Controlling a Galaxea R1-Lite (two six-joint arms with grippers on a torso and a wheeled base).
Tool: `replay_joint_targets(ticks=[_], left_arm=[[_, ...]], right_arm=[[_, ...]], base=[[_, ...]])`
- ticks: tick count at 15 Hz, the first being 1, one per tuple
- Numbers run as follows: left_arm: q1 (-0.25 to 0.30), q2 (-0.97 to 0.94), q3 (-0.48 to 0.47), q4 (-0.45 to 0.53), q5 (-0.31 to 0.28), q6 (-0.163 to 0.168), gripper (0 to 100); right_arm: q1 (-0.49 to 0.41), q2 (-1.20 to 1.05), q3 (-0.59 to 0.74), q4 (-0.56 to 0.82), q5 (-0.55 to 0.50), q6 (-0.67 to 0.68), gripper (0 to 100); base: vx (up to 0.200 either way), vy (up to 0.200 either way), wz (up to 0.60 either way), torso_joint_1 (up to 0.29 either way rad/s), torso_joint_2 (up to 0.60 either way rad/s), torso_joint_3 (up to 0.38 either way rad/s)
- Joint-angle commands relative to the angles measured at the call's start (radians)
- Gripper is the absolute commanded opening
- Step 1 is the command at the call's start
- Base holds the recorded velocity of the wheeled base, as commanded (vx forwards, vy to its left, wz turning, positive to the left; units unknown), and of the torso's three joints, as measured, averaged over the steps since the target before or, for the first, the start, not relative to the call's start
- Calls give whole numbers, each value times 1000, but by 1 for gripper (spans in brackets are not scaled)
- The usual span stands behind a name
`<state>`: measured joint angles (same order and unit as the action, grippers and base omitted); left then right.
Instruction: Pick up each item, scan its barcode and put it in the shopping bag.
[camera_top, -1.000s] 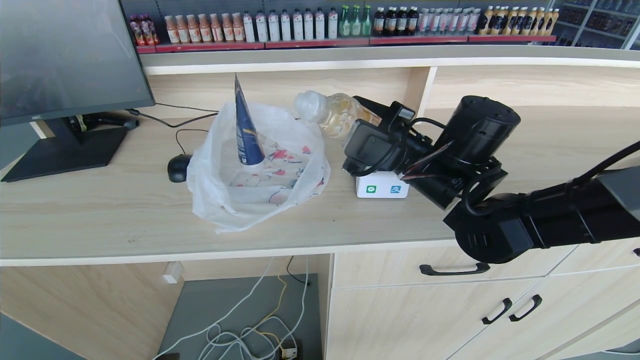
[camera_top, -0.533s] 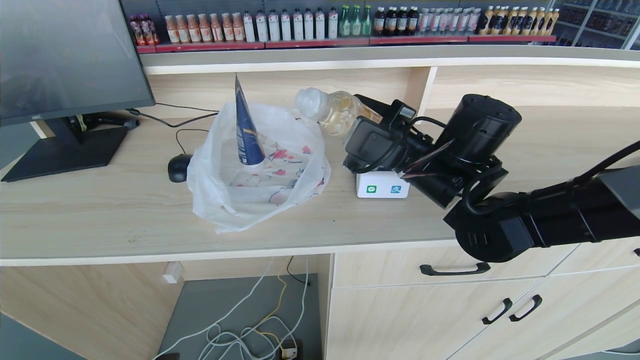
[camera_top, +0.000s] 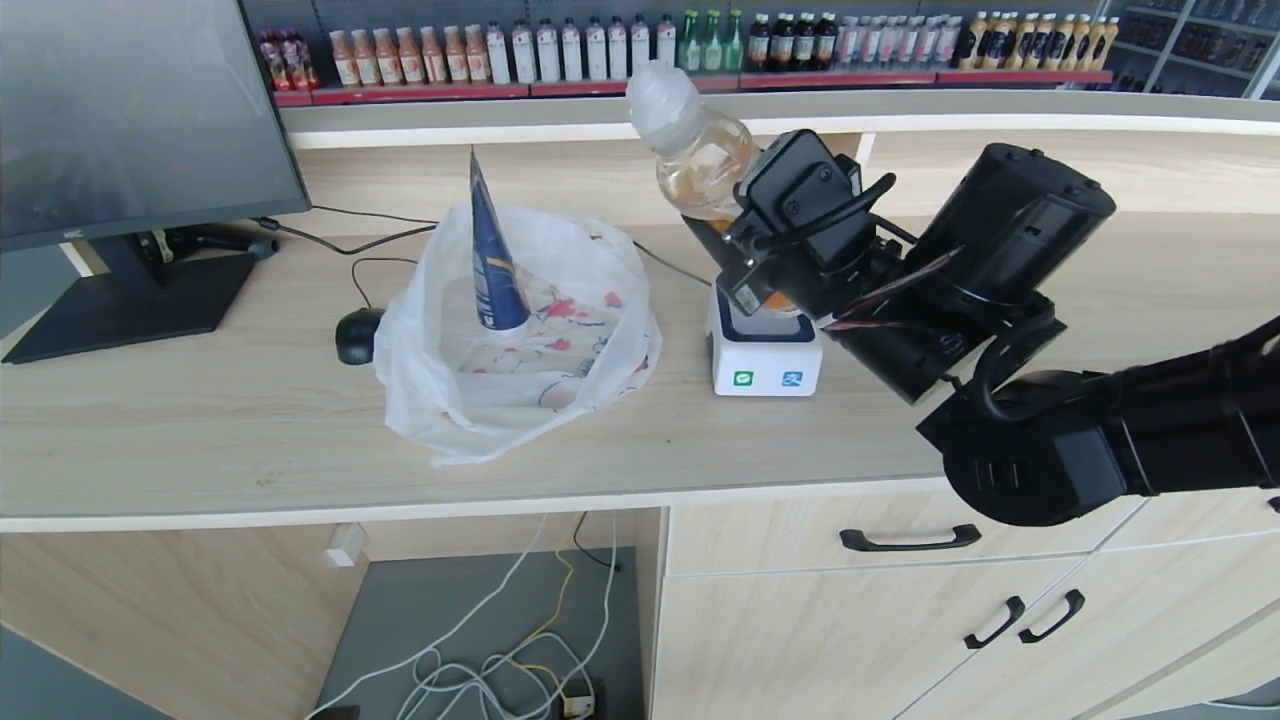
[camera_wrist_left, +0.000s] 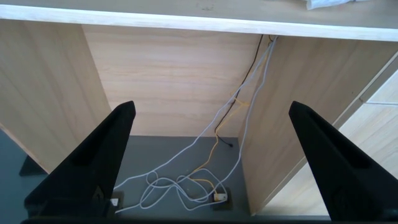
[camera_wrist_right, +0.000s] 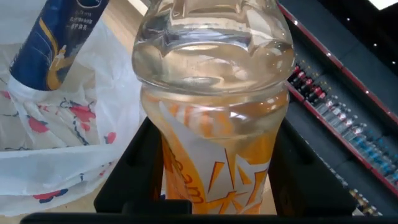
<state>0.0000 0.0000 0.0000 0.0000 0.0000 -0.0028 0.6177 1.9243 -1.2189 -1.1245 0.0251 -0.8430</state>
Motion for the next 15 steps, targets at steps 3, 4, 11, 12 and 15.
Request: replay_joint_targets(ticks=[3, 4, 11, 12, 15], left_arm=[[0, 0, 0, 0, 0, 0, 100], [0, 0, 0, 0, 0, 0, 100], [0, 0, 0, 0, 0, 0, 100], [0, 0, 0, 0, 0, 0, 100], [0, 0, 0, 0, 0, 4, 100]], right_arm=[[59, -133, 105, -1, -120, 177, 0], [85, -162, 130, -3, -194, 252, 0], [96, -287, 288, -24, -478, 476, 0], [99, -287, 302, -44, -518, 518, 0], [90, -289, 303, -46, -525, 598, 0]], base=[[0, 0, 0, 0, 0, 0], [0, 0, 0, 0, 0, 0], [0, 0, 0, 0, 0, 0], [0, 0, 0, 0, 0, 0], [0, 0, 0, 0, 0, 0]])
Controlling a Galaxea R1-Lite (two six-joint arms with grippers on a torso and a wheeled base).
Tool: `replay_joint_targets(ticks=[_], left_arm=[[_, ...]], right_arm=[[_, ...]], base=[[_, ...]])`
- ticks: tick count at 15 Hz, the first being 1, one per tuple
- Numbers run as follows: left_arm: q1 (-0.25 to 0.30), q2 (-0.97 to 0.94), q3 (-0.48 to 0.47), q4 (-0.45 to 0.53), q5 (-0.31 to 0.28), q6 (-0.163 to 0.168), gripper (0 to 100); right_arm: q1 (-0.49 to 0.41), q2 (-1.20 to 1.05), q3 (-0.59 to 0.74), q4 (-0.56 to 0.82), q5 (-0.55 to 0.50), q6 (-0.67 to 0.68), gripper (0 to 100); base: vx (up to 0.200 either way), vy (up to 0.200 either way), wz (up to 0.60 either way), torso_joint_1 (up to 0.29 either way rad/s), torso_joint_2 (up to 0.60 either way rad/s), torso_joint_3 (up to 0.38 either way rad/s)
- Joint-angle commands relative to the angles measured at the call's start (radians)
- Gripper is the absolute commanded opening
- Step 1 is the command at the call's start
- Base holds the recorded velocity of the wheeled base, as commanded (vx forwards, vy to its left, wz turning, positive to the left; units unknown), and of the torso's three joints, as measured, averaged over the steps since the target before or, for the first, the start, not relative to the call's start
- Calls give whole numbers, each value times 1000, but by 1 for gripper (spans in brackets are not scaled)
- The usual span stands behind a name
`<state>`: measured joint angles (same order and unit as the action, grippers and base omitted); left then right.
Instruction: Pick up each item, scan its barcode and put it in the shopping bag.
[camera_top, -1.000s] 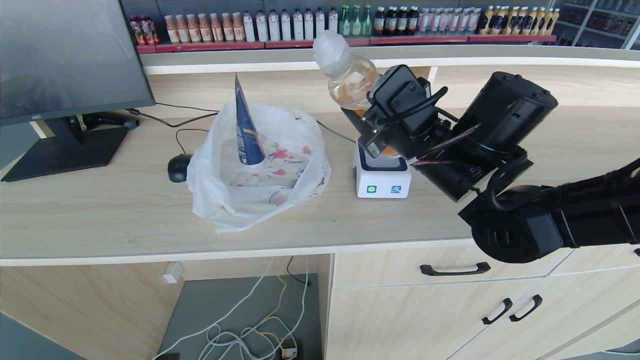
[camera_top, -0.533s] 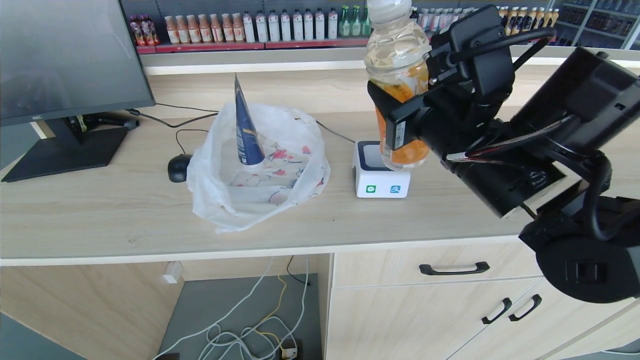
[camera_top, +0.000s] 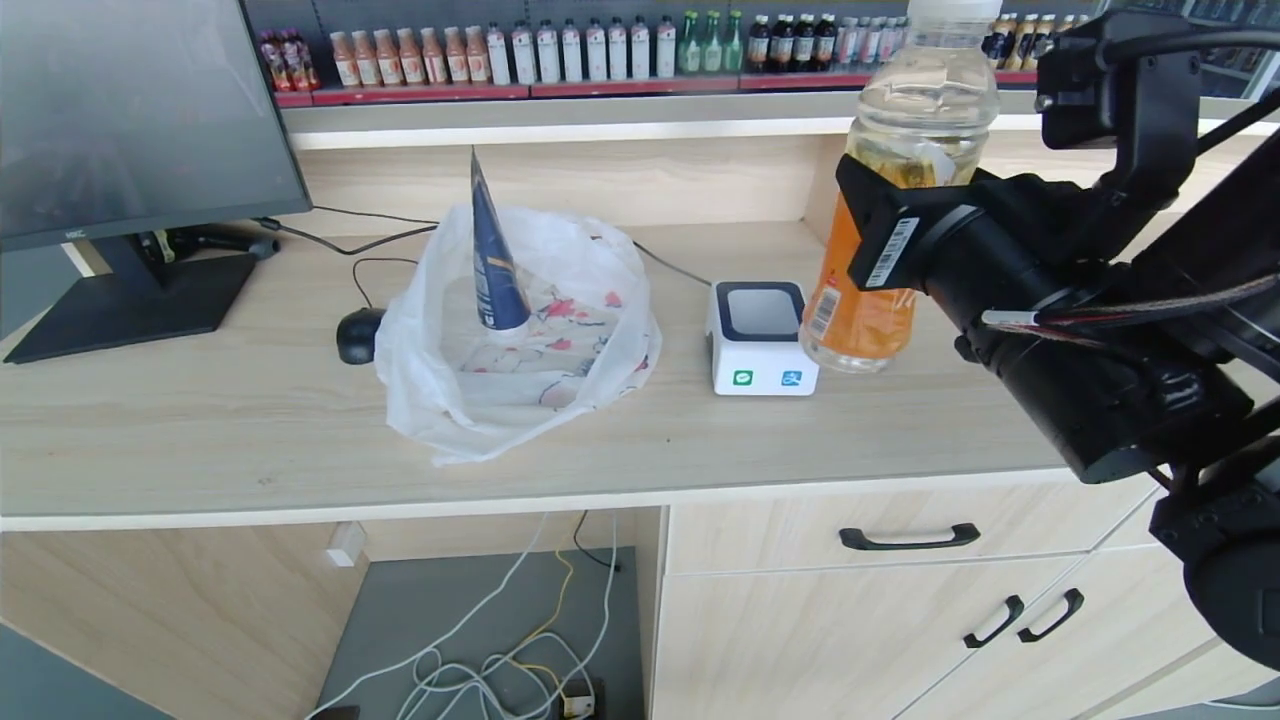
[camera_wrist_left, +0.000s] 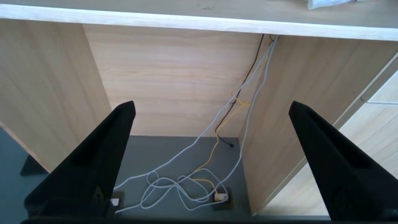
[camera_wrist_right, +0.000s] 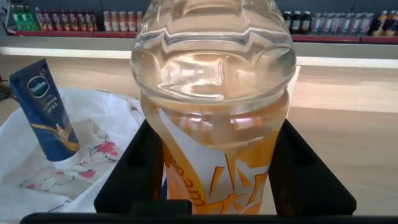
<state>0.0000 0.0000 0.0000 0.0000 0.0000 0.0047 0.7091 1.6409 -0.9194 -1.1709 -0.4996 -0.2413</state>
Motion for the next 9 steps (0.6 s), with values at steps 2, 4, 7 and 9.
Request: replay_joint_targets(ticks=[2, 4, 7, 9], left_arm=[[0, 0, 0, 2, -2, 9, 100], [0, 0, 0, 2, -2, 8, 100], [0, 0, 0, 2, -2, 5, 100], [0, 0, 0, 2, 0, 5, 100]], right_arm=[[-10, -6, 1, 0, 1, 53, 0], [-23, -7, 1, 2, 3, 62, 0], [-34, -7, 1, 2, 3, 86, 0], [-39, -7, 1, 2, 4, 88, 0]], base=[[0, 0, 0, 0, 0, 0], [0, 0, 0, 0, 0, 0], [0, 133, 0, 3, 0, 0], [0, 200, 0, 0, 0, 5]])
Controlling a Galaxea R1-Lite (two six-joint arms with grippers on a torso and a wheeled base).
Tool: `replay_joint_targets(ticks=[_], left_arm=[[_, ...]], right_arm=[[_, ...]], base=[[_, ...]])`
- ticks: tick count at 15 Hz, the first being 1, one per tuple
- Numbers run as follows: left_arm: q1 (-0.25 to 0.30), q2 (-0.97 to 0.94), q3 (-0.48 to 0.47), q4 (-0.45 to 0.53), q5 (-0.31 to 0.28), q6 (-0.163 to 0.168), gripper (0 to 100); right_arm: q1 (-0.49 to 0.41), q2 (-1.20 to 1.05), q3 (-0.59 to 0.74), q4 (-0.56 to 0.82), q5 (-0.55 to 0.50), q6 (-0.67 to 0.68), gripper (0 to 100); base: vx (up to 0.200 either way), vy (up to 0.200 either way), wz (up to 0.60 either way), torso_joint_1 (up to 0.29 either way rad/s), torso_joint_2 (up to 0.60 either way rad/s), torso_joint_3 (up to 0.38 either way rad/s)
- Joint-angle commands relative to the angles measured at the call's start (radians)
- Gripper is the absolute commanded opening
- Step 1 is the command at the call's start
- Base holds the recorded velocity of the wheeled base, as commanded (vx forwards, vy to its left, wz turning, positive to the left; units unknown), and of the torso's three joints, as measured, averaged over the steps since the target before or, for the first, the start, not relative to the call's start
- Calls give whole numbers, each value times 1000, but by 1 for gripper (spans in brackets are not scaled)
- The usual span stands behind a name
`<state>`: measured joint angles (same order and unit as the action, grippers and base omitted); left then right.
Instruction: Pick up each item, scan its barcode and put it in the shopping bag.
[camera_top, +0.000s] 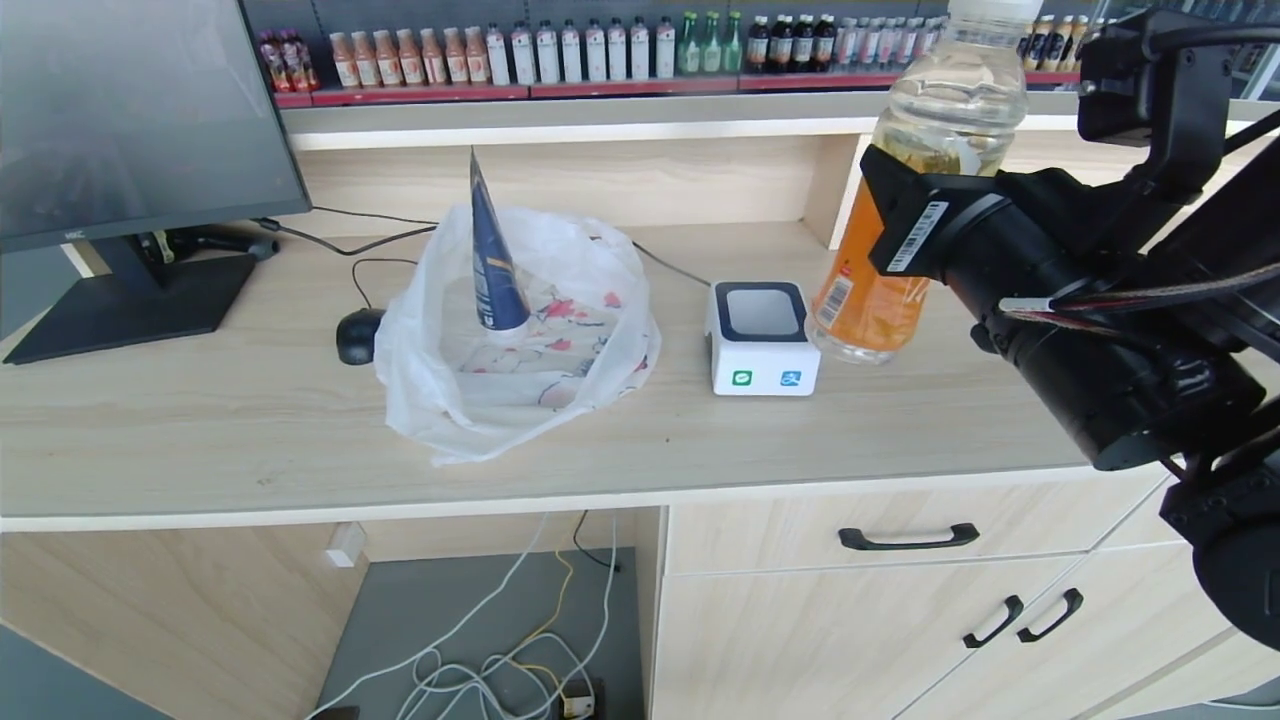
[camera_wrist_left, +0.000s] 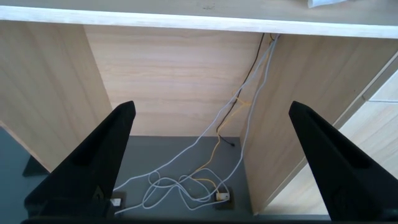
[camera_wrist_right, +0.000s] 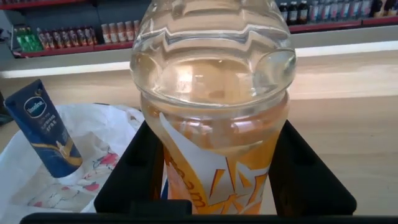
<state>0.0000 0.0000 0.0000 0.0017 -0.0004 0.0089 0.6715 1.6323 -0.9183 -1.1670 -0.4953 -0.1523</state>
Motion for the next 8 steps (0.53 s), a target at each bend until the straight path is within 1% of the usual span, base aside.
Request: replay_joint_targets(ticks=[1, 8], left_arm=[[0, 0, 0, 0, 0, 0, 100], [0, 0, 0, 0, 0, -3, 100]], right_arm=[[-1, 3, -1, -2, 0, 0, 0], [-1, 4, 4, -2, 0, 10, 0]], base=[[0, 200, 0, -2, -2, 7], [0, 200, 0, 3, 2, 2]])
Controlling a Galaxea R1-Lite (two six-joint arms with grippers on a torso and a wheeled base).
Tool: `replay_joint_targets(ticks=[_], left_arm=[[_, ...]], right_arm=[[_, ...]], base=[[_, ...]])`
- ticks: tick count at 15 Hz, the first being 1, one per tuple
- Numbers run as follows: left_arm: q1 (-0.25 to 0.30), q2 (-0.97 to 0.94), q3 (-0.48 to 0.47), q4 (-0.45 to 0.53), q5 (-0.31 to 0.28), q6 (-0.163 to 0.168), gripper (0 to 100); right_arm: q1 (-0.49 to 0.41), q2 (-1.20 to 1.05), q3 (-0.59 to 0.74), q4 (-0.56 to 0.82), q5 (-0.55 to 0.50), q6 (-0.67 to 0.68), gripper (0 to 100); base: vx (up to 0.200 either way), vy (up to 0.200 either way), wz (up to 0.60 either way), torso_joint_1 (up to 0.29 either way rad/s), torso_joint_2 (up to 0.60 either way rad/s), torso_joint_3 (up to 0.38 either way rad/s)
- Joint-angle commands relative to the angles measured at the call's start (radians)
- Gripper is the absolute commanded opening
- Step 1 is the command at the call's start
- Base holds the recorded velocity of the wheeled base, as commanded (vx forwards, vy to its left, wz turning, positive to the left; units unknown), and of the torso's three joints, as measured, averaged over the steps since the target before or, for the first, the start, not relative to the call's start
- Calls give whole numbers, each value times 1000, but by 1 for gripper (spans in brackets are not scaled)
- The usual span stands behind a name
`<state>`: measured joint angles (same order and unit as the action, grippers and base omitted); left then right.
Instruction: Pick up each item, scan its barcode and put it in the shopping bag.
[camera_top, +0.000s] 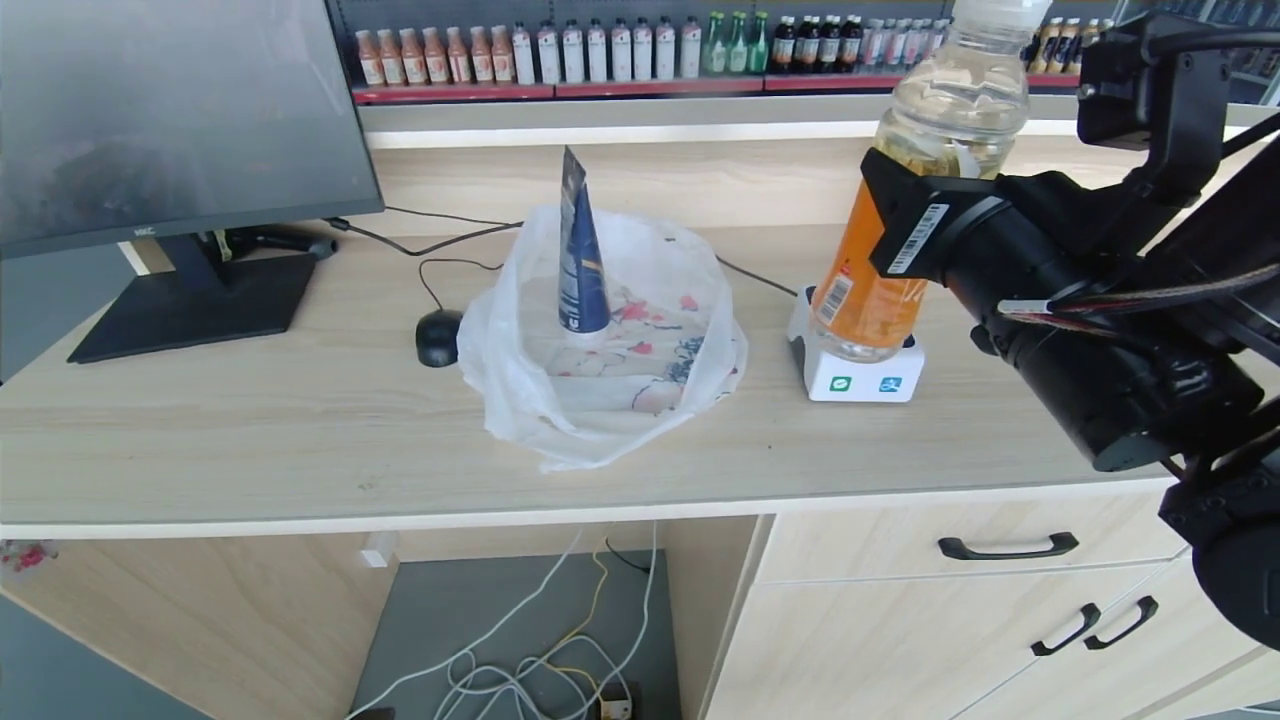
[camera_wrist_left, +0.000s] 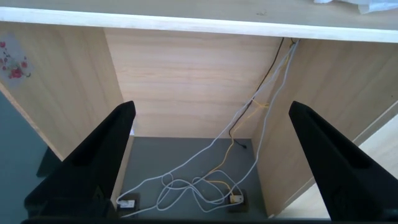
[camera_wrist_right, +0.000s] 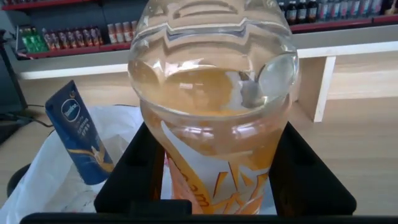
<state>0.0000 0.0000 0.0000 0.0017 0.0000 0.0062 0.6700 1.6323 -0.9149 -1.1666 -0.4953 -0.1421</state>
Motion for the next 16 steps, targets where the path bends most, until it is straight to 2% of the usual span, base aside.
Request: replay_joint_targets(ticks=[1, 3, 9, 14, 16], left_arm=[[0, 0, 0, 0, 0, 0, 100], [0, 0, 0, 0, 0, 1, 100], [0, 0, 0, 0, 0, 1, 100], [0, 0, 0, 0, 0, 1, 100], [0, 0, 0, 0, 0, 1, 100]], right_arm=[[0, 6, 1, -1, 0, -1, 0], [0, 14, 1, -1, 0, -1, 0], [0, 66, -25, 1, 0, -2, 0], [-17, 175, -125, 2, 9, -2, 0], [-35, 224, -168, 2, 52, -1, 0]], base=[[0, 200, 0, 2, -2, 2], [0, 200, 0, 5, 0, 2], [0, 0, 0, 0, 0, 0], [0, 0, 0, 0, 0, 0], [0, 0, 0, 0, 0, 0]])
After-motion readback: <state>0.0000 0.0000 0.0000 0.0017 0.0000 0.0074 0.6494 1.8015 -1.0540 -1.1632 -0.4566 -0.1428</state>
